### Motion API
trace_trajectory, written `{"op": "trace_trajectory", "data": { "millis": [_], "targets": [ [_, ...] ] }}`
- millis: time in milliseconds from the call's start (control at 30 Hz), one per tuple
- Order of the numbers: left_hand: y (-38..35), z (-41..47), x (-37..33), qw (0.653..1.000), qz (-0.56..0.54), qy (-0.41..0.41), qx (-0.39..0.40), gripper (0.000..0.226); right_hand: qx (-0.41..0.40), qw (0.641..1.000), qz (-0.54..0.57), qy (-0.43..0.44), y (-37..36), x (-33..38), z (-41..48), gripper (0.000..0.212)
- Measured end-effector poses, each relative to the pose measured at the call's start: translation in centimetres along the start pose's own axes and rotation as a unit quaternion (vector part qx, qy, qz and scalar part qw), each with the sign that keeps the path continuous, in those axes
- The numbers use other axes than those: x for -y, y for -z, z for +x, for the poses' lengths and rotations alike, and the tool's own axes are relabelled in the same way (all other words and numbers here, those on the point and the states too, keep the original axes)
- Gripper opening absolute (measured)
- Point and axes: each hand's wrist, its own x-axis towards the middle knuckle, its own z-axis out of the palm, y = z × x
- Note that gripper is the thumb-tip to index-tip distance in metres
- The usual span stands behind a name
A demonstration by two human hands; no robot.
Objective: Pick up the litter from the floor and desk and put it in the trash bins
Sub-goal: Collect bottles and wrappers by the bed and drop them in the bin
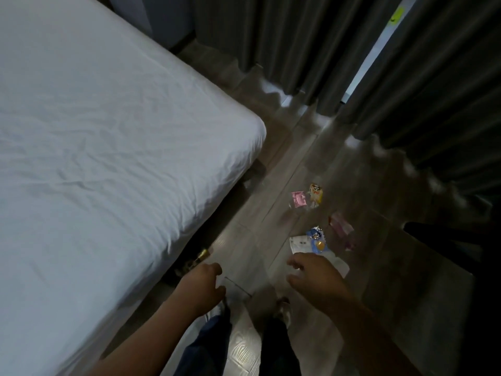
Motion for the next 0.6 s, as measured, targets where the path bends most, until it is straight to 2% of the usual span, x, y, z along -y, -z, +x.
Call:
{"op": "trace_trajectory", "data": {
  "millis": [133,300,600],
  "targets": [
    [-1.9,3.1,0.1,0.999,-0.019,0.042,-0.015,0.044,0.015,0.996,-0.049,0.072,-1.1,-1.8,3.9,0.037],
    [-5.7,8.7,1.9,0.996,-0.034,0.080,-0.025,0.044,0.058,0.992,-0.055,0.094,-4.0,-3.9,11.4,0.040],
    [-17.3,23.1,9.4,0.997,-0.008,0.069,-0.025,0.048,0.080,0.975,-0.100,0.184,-16.5,-9.4,26.3,0.053]
  ]
}}
